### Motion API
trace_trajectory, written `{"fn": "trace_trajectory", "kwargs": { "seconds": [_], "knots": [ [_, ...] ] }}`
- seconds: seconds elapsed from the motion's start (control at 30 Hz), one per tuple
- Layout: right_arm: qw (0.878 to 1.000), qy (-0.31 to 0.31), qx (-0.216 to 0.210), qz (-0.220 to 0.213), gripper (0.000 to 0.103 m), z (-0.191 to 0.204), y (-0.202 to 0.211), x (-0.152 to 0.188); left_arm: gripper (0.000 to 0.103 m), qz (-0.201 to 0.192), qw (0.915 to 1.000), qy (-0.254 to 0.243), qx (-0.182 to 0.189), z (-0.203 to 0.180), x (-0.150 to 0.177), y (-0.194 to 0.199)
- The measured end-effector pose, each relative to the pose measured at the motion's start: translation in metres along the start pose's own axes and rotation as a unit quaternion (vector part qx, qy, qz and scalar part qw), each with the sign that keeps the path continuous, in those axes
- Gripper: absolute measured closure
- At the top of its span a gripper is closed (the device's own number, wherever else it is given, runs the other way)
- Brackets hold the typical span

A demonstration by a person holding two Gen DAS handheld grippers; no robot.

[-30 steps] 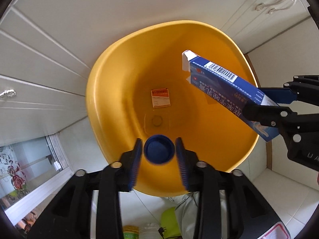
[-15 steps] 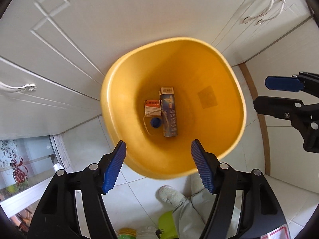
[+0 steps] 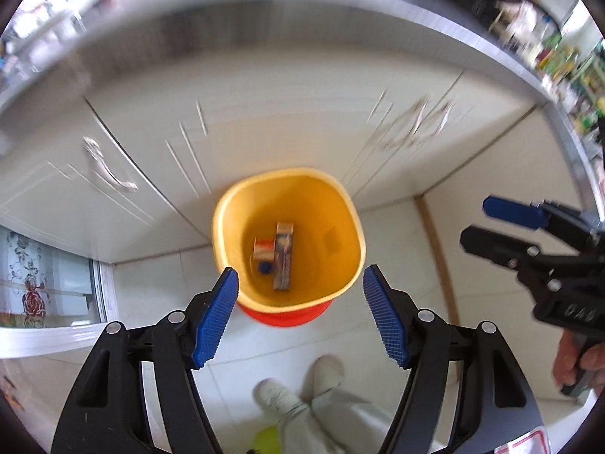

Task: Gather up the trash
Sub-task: 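Raise both open tools back toward the counter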

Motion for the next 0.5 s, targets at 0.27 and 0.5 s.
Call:
{"fn": "trace_trajectory", "kwargs": {
  "seconds": [0.27,0.5],
  "knots": [
    [0.996,-0.008,0.0,-0.091,0.045,0.006,0.087,-0.027,0.029,-0.09,0.9953,0.035,0.007,0.005,-0.026,0.082],
    [0.988,-0.012,0.016,-0.155,0.045,0.006,0.124,-0.068,0.029,-0.133,0.9908,0.024,-0.004,0.027,-0.066,0.108]
  ]
}}
Point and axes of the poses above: each gripper's, at about its wrist camera, not at the fingertips, and y roughly against the way its jaws point, z to its left, x to its underside, the point moved 1 cm from there along -y, roughly the way its jaws point, and after that the axes turned 6 degrees about -x, right-handed, at the moved point
